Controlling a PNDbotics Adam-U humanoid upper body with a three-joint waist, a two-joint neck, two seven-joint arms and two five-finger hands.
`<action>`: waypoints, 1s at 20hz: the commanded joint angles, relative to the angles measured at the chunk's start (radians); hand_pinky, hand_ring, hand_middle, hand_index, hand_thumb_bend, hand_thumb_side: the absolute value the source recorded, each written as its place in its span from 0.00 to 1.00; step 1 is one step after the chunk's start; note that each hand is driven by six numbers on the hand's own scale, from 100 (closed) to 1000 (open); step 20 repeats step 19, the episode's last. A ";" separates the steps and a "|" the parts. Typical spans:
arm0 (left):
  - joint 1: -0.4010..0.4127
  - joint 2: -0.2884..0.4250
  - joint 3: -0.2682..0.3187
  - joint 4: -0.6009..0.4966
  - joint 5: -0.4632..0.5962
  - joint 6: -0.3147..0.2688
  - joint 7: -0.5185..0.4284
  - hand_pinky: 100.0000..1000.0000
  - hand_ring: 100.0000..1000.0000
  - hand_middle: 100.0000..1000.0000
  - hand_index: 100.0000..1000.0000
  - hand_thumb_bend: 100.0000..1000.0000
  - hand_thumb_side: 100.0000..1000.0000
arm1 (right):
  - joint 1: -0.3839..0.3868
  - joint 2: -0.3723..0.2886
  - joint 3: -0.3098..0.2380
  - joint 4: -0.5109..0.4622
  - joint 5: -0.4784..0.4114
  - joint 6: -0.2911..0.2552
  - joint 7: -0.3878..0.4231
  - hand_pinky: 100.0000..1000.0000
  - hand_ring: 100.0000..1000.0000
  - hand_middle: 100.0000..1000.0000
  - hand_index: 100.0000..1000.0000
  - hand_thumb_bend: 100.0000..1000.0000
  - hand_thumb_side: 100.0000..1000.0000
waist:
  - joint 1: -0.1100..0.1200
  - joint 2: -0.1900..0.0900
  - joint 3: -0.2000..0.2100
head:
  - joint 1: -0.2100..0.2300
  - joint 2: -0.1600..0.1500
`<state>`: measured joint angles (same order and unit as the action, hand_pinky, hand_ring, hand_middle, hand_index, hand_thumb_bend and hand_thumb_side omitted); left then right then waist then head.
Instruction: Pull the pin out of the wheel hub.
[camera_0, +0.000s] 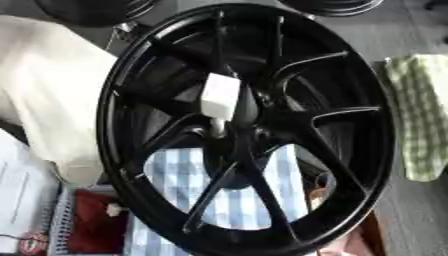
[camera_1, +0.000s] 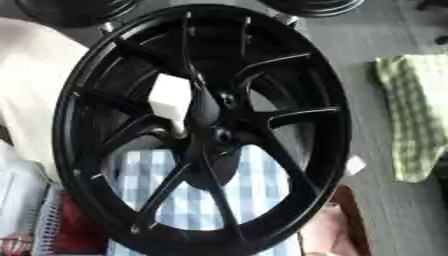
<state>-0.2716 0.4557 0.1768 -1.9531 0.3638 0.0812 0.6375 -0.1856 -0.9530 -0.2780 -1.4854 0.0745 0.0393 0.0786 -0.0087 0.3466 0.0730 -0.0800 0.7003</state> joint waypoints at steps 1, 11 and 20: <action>-0.005 0.017 0.012 -0.015 -0.002 -0.003 0.003 0.77 0.63 0.55 0.73 0.18 0.66 | -0.015 -0.027 -0.018 -0.026 -0.026 -0.007 -0.036 0.87 0.80 0.76 0.77 0.21 0.40 | -0.002 -0.022 0.000 | 0.002 -0.011; -0.013 0.022 0.005 -0.021 -0.005 -0.004 -0.004 0.77 0.63 0.55 0.73 0.18 0.65 | -0.064 -0.033 0.053 -0.300 -0.387 -0.017 -0.239 0.85 0.71 0.63 0.68 0.00 0.52 | -0.006 -0.026 0.010 | 0.000 -0.016; -0.014 0.026 -0.006 -0.034 -0.024 -0.003 -0.015 0.77 0.63 0.55 0.73 0.17 0.64 | -0.133 -0.002 0.122 -0.450 -0.517 0.031 -0.302 0.85 0.70 0.62 0.67 0.00 0.52 | -0.011 -0.027 0.024 | -0.007 -0.018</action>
